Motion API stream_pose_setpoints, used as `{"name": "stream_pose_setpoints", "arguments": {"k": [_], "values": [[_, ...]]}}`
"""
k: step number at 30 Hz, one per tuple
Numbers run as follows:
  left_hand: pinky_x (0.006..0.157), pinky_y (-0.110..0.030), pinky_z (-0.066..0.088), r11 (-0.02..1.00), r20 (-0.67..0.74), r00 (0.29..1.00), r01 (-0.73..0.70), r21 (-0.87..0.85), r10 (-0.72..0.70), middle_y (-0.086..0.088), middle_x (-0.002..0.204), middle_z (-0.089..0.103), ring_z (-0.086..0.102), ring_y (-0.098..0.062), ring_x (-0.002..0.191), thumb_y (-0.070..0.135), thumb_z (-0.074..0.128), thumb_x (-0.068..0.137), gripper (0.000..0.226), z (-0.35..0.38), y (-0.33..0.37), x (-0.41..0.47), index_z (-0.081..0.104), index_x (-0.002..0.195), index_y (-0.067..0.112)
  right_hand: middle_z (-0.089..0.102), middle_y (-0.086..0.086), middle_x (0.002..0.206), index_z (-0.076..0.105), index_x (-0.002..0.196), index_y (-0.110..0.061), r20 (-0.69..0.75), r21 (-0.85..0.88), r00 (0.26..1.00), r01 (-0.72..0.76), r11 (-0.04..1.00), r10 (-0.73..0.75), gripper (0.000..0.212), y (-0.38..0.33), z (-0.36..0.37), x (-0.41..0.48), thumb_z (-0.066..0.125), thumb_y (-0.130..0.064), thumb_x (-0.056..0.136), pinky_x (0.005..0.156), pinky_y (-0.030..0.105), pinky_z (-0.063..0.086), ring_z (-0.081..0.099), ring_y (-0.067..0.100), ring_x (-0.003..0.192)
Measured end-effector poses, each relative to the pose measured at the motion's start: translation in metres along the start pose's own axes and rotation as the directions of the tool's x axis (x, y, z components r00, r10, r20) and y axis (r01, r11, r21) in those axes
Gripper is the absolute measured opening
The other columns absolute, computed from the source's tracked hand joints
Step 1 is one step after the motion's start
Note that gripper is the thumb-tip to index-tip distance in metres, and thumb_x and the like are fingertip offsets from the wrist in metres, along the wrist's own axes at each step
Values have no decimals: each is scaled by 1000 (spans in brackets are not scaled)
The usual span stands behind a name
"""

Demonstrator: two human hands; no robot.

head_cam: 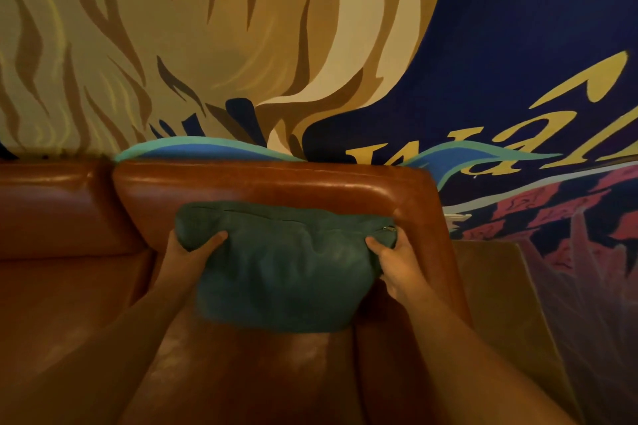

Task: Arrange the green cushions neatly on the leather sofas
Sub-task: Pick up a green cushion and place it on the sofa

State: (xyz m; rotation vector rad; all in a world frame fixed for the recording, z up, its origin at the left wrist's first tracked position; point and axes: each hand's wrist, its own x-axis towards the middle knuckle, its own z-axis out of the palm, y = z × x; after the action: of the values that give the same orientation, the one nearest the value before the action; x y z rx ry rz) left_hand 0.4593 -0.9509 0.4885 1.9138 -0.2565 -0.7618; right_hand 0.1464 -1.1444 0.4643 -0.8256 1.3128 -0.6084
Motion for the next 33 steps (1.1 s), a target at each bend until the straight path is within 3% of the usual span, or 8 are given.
{"name": "stream_pose_setpoints", "arguments": {"k": [6, 9, 11, 14, 19, 27, 30, 33], "values": [[108, -47, 50, 1000, -17, 1000, 3, 15, -3, -4, 146, 57, 58, -24, 129, 50, 98, 64, 107, 16, -25, 40, 41, 150, 20, 56, -8, 139, 31, 159, -46, 17, -37, 999, -29, 999, 30, 87, 14, 10, 23, 76, -8, 95, 106, 59, 53, 57, 22, 129], [104, -44, 50, 998, -23, 999, 47, 34, -47, -10, 146, 55, 57, -26, 127, 30, 90, 80, 90, 23, -37, 67, 39, 151, 10, 48, -10, 148, 29, 152, -66, 29, -60, 999, -12, 998, 14, 96, 26, 21, 41, 75, -3, 94, 110, 63, 49, 50, 22, 137], [104, -47, 50, 996, 0, 998, 69, 51, -69, -12, 147, 54, 56, -29, 129, 32, 88, 81, 90, 25, -47, 86, 38, 152, 7, 45, -8, 157, 31, 147, -71, 23, -99, 1000, 6, 995, -4, 98, 37, 28, 54, 73, 0, 94, 112, 63, 48, 46, 24, 143], [108, -57, 50, 989, -4, 992, 126, 81, -126, -16, 148, 53, 55, -37, 134, 36, 87, 80, 92, 26, -63, 105, 37, 152, 8, 41, -6, 162, 31, 153, -62, -2, -142, 1000, 13, 990, -14, 94, 50, 33, 64, 67, 4, 97, 116, 59, 46, 43, 24, 148], [114, -57, 45, 974, -39, 993, 118, 192, -113, -17, 153, 50, 51, -41, 138, 43, 85, 85, 96, 36, -72, 118, 29, 156, 11, 45, -4, 160, 30, 158, -54, -80, -283, 994, 44, 958, -69, 86, 61, 37, 85, 70, -5, 98, 119, 52, 44, 46, 23, 145], [108, -42, 47, 960, -5, 983, 179, 215, -182, -20, 152, 49, 52, -36, 137, 25, 84, 89, 87, 34, -70, 131, 30, 152, 0, 47, 0, 158, 13, 164, -48, -165, -325, 984, 12, 946, -69, 87, 66, 48, 84, 67, -16, 102, 119, 50, 42, 49, 28, 143], [106, -42, 50, 959, 27, 983, 171, 224, -182, -12, 147, 55, 57, -32, 133, 51, 87, 80, 97, 20, -68, 115, 38, 151, 6, 48, 2, 156, 12, 166, -41, -253, -206, 967, -19, 978, -34, 88, 72, 48, 67, 68, -19, 102, 120, 49, 41, 48, 27, 143], [109, -53, 51, 946, 47, 986, 138, 293, -159, -12, 147, 59, 58, -37, 133, 72, 78, 77, 102, 11, -73, 100, 42, 152, 13, 52, 2, 154, 29, 163, -34, -295, -152, 955, -26, 988, -20, 71, 80, 49, 50, 66, -20, 104, 118, 51, 44, 51, 29, 142]]}}
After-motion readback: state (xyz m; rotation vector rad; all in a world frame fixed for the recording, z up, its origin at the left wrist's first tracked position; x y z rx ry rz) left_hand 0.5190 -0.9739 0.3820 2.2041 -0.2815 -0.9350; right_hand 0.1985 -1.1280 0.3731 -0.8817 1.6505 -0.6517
